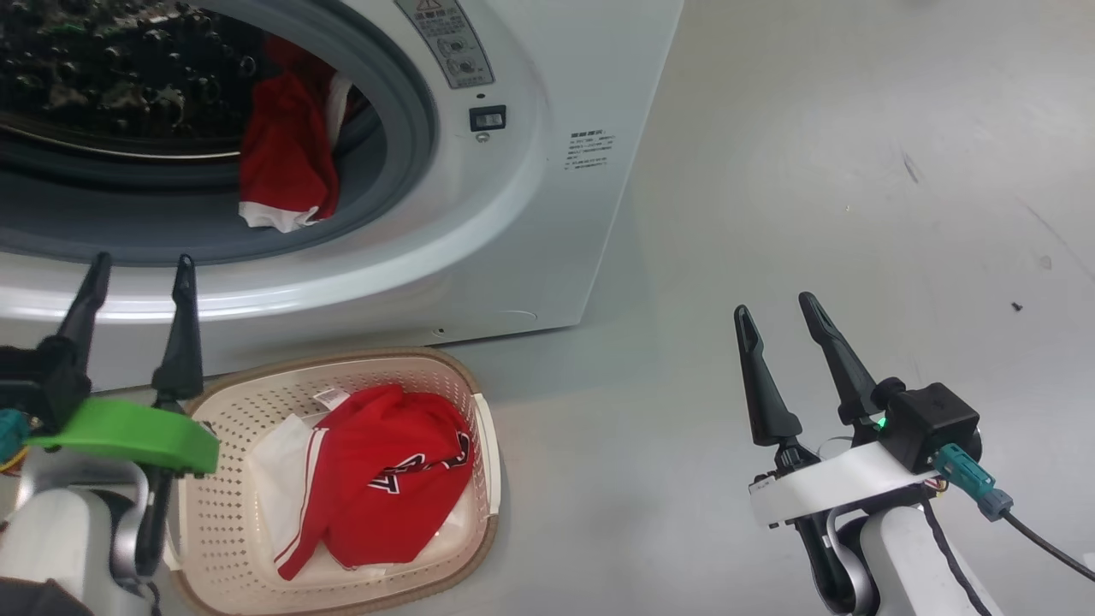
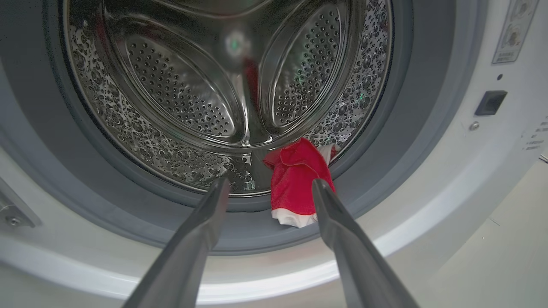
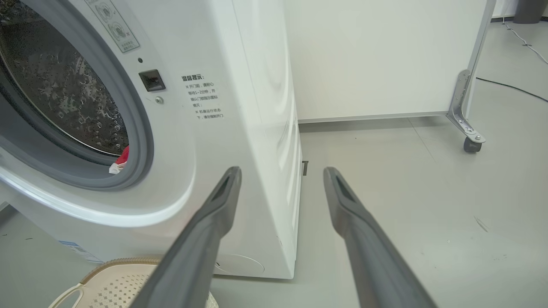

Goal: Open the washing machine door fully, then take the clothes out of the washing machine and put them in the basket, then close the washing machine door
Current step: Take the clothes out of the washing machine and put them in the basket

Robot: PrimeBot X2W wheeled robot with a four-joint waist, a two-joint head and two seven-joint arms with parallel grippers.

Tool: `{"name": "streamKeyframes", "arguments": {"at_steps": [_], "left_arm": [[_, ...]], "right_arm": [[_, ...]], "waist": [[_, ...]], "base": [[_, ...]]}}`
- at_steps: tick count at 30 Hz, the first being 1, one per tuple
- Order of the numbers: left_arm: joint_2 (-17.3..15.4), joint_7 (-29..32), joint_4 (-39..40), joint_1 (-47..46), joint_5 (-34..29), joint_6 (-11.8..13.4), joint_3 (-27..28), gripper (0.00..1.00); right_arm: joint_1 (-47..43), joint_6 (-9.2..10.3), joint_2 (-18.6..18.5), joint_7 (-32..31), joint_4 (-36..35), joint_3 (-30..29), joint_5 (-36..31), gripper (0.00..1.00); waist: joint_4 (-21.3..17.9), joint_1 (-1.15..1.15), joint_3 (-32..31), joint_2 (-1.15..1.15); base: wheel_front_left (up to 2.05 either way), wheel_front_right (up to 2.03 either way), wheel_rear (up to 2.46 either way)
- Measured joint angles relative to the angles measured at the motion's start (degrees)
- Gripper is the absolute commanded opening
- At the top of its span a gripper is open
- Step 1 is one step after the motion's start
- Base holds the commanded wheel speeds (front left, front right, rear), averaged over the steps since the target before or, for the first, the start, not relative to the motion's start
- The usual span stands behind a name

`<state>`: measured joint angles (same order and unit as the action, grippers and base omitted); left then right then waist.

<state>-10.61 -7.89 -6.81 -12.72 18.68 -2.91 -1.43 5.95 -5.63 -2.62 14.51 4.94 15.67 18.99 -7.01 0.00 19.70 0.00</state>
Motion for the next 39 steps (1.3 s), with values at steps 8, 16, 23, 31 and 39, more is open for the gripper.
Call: {"name": "streamKeyframes", "arguments": {"at_steps": [8,16,23,31,39], "left_arm": [[-3.41,6.86,-3.0,-8.78,1.51,0.01,2.98,1.0],[-4.6,13.26,-7.24,-17.14,4.02,0.02,3.53,1.0],[-4.85,18.31,-11.18,-24.07,4.58,0.41,3.22,1.0],[-5.15,21.63,-16.56,-27.28,4.24,1.1,2.37,1.0],[-5.09,25.59,-22.13,-30.03,4.95,1.2,2.37,1.0]], "right_arm": [[2.41,0.31,-0.02,0.0,-0.74,1.54,1.64,1.0],[3.38,1.25,-0.01,0.0,-1.21,1.93,2.19,1.0],[5.0,1.77,0.0,0.01,-1.68,2.38,2.67,1.0],[5.64,2.25,0.01,0.01,-1.83,2.85,2.67,1.0],[6.26,2.34,0.01,0.0,-1.82,3.42,2.67,1.0]], "waist": [[-4.86,0.0,5.09,0.0],[-8.39,0.0,8.61,0.0],[-9.88,0.0,11.23,0.0],[-10.21,0.0,12.33,0.0],[-10.36,0.0,13.02,0.0]], "base": [[0.0,0.0,0.0],[0.0,0.0,0.0],[0.0,0.0,0.0],[0.0,0.0,0.0],[0.0,0.0,0.0]]}}
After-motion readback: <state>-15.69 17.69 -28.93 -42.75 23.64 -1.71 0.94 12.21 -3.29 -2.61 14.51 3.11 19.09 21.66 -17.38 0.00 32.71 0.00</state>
